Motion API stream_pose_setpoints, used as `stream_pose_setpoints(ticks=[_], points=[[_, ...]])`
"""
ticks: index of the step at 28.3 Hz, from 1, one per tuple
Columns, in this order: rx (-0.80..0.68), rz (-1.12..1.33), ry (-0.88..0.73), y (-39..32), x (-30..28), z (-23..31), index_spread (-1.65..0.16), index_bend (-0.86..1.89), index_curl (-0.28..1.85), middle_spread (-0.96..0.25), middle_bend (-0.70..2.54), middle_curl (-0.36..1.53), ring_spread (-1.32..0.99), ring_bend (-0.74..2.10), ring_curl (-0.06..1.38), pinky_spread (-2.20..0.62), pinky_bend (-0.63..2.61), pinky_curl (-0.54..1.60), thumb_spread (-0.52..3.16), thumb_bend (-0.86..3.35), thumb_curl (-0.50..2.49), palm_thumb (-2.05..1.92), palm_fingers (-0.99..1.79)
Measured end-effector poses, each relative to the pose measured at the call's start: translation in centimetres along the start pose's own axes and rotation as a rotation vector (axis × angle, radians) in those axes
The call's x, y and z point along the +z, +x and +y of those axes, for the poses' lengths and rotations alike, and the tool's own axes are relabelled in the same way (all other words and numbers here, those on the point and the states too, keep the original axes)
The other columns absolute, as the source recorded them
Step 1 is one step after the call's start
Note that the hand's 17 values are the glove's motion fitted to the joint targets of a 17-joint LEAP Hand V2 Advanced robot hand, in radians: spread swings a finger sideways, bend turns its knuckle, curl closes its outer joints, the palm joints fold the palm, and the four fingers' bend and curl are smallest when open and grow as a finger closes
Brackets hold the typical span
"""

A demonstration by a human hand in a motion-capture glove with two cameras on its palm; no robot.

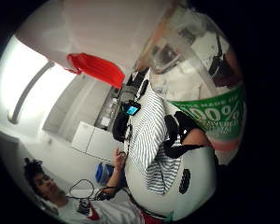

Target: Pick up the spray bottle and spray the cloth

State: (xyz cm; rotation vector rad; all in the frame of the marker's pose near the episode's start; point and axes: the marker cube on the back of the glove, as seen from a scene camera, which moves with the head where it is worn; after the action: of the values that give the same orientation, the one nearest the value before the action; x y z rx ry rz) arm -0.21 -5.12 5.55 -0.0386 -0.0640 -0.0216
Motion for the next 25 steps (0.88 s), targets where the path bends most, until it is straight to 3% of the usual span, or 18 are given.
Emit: stream_pose_setpoints(ticks=[3, 8, 18, 25], points=[[-0.003, -0.011, 0.006, 0.2, -0.2, -0.2, -0.31, 0.33, 0.12, -0.11, 0.66, 0.42, -0.09, 0.77, 0.37, 0.12, 0.51, 0.30, 0.88, 0.09, 0.33, 0.87, 0.91], [0.000, -0.012, 0.008, 0.0, -0.1, -0.1, -0.29, 0.37, 0.20, -0.12, 0.54, 0.40, -0.11, 0.65, 0.37, 0.09, 0.48, 0.31, 0.84, 0.07, 0.37, 0.92, 0.93], [-0.047, 0.052, 0.008, -1.1, -1.5, -0.7, -0.27, 0.21, 0.26, -0.13, 0.43, 0.39, -0.13, 0.57, 0.36, -0.01, 0.44, 0.32, 0.77, 0.01, 0.44, 0.97, 1.06], [-0.243, 0.337, -0.015, -10.1, -4.5, -4.3, -0.26, 0.14, 0.28, -0.13, 0.38, 0.40, -0.13, 0.54, 0.37, -0.04, 0.42, 0.33, 0.72, -0.02, 0.49, 1.00, 1.09]])
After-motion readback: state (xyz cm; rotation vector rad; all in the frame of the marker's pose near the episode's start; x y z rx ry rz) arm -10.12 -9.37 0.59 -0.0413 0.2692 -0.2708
